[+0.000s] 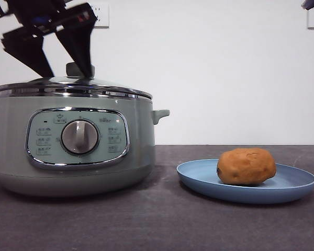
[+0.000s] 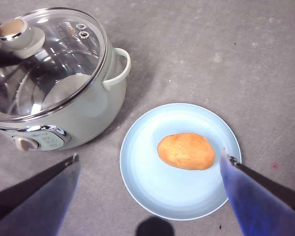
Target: Take the potato out from the steamer,put the potato on the plate,close the lid
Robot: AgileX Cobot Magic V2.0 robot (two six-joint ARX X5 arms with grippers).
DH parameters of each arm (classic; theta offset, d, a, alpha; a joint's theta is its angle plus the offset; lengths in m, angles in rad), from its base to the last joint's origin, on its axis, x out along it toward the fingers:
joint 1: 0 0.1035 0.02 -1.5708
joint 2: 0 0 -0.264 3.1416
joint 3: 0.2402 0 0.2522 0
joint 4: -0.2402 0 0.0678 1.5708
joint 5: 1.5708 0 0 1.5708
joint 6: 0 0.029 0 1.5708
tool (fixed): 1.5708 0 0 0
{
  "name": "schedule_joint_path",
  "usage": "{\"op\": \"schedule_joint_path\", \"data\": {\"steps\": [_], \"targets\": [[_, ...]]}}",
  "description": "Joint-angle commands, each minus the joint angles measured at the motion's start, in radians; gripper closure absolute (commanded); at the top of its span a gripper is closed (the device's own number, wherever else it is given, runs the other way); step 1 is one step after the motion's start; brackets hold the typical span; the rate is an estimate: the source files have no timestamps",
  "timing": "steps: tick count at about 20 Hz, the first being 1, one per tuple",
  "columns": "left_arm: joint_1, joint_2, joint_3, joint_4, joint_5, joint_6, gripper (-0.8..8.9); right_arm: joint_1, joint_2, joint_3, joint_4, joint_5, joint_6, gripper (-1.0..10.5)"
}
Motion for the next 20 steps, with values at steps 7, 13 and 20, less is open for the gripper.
{"op": "schedule_joint_path", "data": {"steps": [7, 13, 20], "targets": [[-0.038, -0.04, 0.539, -0.417, 0.224, 0.023, 3.43, 0.001, -0.002, 0.082, -0.051, -0.401, -0.005, 4.7], [-0.092, -0.079, 0.705, -0.528, 0.364, 0.072, 3.46, 0.001, -0.005, 0.126, -0.108, -0.491, -0.047, 4.7], [-0.103, -0.079, 0.705, -0.528, 0.365, 0.117, 8.21, 0.001, -0.005, 0.126, -0.107, -0.487, -0.118, 9.5]]}}
